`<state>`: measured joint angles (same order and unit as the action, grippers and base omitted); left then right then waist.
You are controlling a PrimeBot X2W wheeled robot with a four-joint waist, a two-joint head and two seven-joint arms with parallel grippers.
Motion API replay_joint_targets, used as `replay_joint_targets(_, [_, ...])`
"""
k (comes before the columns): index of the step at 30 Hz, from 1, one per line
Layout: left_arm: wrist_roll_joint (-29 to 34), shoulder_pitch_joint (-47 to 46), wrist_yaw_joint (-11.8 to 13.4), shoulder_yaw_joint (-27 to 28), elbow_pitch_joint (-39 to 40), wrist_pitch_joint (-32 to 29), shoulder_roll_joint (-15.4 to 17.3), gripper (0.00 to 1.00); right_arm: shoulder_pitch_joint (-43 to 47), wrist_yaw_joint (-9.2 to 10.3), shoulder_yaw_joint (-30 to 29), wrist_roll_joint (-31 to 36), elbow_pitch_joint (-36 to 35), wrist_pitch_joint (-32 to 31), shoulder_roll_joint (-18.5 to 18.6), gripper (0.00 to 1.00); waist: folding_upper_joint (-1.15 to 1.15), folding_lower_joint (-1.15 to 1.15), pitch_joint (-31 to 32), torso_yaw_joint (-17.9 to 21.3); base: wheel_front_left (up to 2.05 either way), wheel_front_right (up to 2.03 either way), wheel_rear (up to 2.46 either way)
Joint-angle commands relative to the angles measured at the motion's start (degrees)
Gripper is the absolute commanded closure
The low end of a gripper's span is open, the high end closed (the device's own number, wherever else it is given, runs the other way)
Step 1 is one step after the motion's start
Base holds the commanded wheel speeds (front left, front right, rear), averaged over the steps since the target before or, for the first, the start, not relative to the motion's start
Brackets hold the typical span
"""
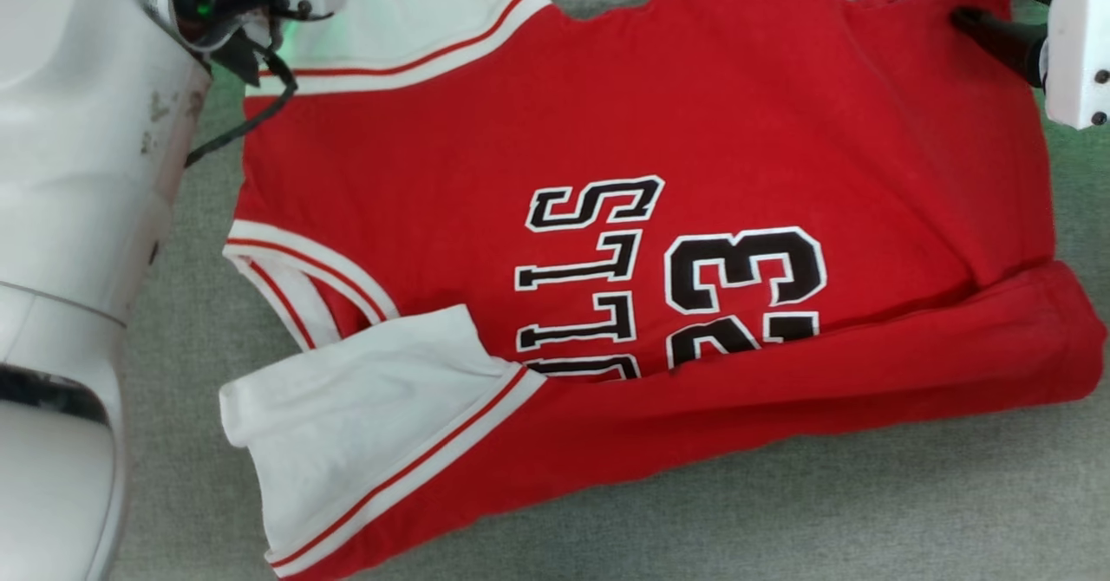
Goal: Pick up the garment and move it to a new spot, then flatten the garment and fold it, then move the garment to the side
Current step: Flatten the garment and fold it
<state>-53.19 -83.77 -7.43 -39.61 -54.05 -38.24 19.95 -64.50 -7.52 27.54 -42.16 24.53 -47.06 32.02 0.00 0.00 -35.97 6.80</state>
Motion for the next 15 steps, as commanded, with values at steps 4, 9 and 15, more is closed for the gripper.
replay_joint_targets(4, [-1.0,1.8,0.1,-1.3,-0.7,0.6,-1.0,1.0,-1.2,0.06,4.3,-0.3,2.7,-0.2,-0.4,0.55,0.0,0.0,-0.9,-1.1,0.0,0.0,0.0])
replay_joint_targets(9, [-3.3,3.0,0.0,-2.0,1.8,2.4,-1.1,1.0,-1.6,0.05,6.2,-2.0,4.2,4.2,0.6,1.0,0.0,0.0,0.5,-2.0,0.0,0.0,0.0])
replay_joint_targets(15, [-7.2,4.8,0.0,-2.7,8.3,6.7,1.1,1.0,-0.3,0.07,6.2,-3.3,4.6,12.2,2.7,1.0,0.0,0.0,4.6,-3.8,0.0,0.0,0.0])
